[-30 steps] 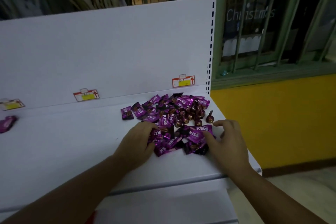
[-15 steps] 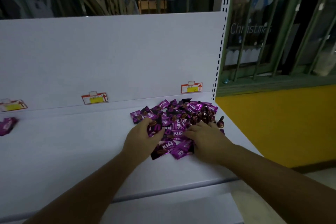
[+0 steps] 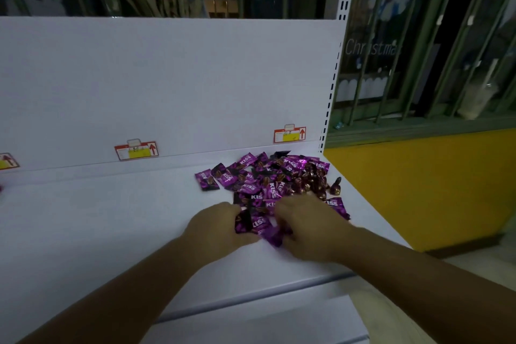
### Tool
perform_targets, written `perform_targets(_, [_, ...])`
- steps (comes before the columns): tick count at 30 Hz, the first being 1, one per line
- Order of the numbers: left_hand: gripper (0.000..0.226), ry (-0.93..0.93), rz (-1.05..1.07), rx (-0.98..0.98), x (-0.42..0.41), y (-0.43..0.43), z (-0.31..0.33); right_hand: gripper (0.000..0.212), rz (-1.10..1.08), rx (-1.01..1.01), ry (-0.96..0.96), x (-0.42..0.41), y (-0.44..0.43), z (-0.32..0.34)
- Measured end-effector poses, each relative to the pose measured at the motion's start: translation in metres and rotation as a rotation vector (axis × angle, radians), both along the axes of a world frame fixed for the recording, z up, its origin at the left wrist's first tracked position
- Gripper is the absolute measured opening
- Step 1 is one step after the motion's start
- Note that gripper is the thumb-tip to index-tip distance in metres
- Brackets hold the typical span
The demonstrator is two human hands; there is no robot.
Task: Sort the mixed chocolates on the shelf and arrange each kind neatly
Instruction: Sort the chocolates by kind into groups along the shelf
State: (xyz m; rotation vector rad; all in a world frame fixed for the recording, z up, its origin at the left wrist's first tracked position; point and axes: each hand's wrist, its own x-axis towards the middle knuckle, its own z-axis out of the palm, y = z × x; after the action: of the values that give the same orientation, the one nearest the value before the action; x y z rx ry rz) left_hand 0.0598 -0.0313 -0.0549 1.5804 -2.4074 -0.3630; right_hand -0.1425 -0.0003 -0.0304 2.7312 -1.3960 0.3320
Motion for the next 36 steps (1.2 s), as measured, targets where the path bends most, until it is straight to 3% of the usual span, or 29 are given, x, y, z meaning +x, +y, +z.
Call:
perform_targets(4, [0.023,0.133,-0.010,0.099,0.007,-0.001,0.011,0.014,0.012,0.024,0.045,0.007,0.006,-0.008])
perform_targets(6, [0.021,0.131,0.013,0.048,0.012,-0.003,0.012,0.017,-0.012,0.019,0.050,0.009,0.004,-0.010])
perform_targets(10, [0.034,0.244,-0.018,-0.010,0.014,-0.003,0.017,0.037,-0.026,0.007,0.118,0.012,0.004,-0.022])
perform_targets(14, [0.038,0.429,-0.005,0.047,0.008,-0.006,0.028,0.039,-0.041,0.032,0.092,0.017,0.007,-0.018])
perform_targets(18, [0.034,0.507,0.009,0.138,-0.004,-0.013,0.030,0.039,-0.064,0.069,-0.047,0.015,0.015,-0.013])
perform_targets(23, [0.029,0.454,-0.046,0.279,-0.031,-0.015,0.030,0.026,-0.135,0.119,-0.448,-0.010,0.023,0.015])
perform_targets(27, [0.019,0.419,-0.121,0.271,-0.066,-0.008,0.031,0.019,-0.381,0.126,-0.688,-0.056,0.013,0.027])
perform_targets(30, [0.026,0.355,-0.187,0.135,-0.090,-0.004,0.033,0.031,-0.596,0.161,-0.583,-0.096,0.007,0.015])
perform_targets(33, [0.031,0.291,-0.224,0.116,-0.108,-0.001,0.031,0.050,-0.547,0.254,-0.385,-0.113,0.011,-0.001])
perform_targets(36, [0.041,0.195,-0.246,0.081,-0.117,0.002,0.026,0.046,-0.417,0.263,-0.314,-0.118,0.009,-0.011])
